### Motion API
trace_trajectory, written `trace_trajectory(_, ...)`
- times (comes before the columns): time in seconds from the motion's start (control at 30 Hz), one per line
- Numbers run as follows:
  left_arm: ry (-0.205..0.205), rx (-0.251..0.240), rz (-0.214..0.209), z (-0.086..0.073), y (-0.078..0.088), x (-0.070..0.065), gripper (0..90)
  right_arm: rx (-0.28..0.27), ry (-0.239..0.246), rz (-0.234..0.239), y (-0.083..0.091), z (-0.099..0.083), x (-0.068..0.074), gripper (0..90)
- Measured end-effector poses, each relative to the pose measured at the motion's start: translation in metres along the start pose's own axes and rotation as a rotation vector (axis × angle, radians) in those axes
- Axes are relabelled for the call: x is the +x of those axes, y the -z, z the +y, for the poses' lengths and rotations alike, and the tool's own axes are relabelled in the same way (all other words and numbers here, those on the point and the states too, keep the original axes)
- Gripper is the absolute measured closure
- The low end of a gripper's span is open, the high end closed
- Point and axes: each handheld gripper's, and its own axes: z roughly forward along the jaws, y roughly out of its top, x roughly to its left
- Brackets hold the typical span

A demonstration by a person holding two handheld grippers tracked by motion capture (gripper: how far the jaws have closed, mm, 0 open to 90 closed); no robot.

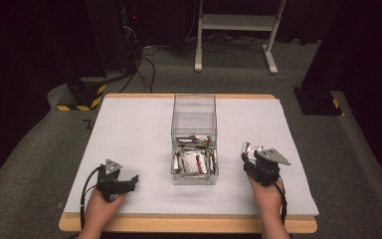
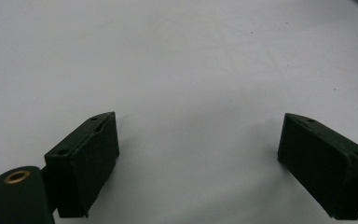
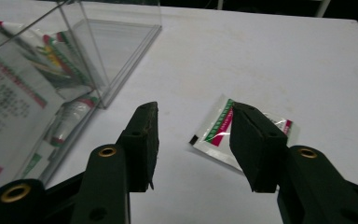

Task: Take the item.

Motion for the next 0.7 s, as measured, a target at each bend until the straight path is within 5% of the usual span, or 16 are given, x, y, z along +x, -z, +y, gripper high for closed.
trace_trajectory(0.37,0.0,-0.001,0.001,0.0,0.0,0.0,12.4,0.085,0.034,0.07,-0.01,-0.013,0.023,41.7)
trace_trajectory(0.7,-0.003,0.0,0.002,0.0,0.0,0.0,12.4,0.226,0.09,0.061,-0.033,-0.031,0.036,29.2)
